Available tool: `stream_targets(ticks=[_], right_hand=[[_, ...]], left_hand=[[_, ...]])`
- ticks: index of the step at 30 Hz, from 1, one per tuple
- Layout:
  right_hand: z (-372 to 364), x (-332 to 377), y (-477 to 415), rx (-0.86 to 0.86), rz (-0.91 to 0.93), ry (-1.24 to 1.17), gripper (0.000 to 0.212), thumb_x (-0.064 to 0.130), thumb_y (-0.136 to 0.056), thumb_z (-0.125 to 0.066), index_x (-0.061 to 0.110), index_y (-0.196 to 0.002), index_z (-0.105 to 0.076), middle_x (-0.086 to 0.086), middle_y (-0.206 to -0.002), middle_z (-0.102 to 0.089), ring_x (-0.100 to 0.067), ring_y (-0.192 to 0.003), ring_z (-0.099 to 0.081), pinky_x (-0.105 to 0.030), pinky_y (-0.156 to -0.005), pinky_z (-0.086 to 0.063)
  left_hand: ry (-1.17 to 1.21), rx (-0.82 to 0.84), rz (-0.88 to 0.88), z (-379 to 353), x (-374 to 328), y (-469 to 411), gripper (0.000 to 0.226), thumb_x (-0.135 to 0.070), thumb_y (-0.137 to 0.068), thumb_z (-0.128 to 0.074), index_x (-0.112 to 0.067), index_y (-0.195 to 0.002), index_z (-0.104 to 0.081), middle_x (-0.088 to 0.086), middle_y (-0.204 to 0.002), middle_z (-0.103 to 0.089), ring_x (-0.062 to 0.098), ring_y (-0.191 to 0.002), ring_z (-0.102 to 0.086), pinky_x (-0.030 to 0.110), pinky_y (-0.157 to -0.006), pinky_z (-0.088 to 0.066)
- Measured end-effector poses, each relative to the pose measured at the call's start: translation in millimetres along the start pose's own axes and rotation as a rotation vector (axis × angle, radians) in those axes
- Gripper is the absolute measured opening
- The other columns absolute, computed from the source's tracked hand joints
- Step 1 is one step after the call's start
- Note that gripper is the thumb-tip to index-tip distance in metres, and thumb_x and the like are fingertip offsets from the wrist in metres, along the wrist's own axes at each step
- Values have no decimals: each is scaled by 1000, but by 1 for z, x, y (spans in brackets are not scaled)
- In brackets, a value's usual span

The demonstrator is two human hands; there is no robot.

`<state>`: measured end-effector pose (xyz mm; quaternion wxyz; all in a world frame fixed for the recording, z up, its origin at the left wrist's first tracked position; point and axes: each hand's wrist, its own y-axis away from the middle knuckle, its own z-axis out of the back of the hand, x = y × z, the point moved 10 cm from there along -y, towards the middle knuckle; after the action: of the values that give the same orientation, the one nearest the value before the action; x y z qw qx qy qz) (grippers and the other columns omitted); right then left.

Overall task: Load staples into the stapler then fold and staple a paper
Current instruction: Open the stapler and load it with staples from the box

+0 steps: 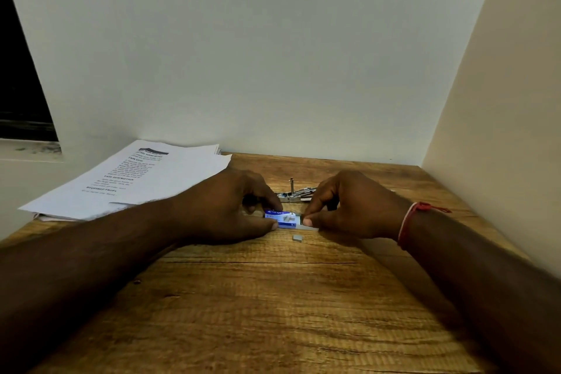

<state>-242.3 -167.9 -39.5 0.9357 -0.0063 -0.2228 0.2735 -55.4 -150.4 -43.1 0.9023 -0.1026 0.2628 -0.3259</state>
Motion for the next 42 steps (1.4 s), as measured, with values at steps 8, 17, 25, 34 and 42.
stream_targets(ticks=[8,17,25,34,42], right_hand=[[0,9,-1,-47,22,165,10,43,-97,-84,38,-102,-89,24,-93,-77,17,-80,-63,-13,-63,-41],[-2,16,0,-15,-10,232,12,39,-98,-84,37,-109,-88,26,-87,-64,4,-77,-58,-16,-64,-39],[-6,20,4,32,-21,192,2,34,-102,-79,33,-104,-81,24,-96,-59,2,-83,-55,-14,-66,-36],[-7,26,6,12,-15,304,12,40,-103,-76,35,-113,-81,22,-104,-58,3,-83,-50,-20,-72,-42],[-2,36,8,3,-34,361,19,39,-102,-78,36,-120,-85,13,-123,-74,-5,-97,-61,-34,-90,-59]], left_hand=[[11,-2,-12,0,0,0,31,-57,-82,-78,-49,-112,-84,-34,-107,-72,7,-92,-70,24,-73,-60],[7,2,-7,-2,1,-1,26,-46,-88,-87,-45,-114,-85,-35,-106,-71,7,-90,-70,23,-72,-61],[-9,14,-2,-3,-1,0,27,-47,-89,-86,-44,-116,-84,-34,-108,-70,9,-91,-69,31,-76,-63],[-8,15,6,-4,0,2,27,-45,-89,-87,-43,-116,-85,-35,-106,-69,10,-91,-69,36,-79,-64],[-8,22,11,-3,-2,2,26,-44,-90,-88,-43,-115,-85,-34,-107,-70,10,-91,-70,38,-79,-64]])
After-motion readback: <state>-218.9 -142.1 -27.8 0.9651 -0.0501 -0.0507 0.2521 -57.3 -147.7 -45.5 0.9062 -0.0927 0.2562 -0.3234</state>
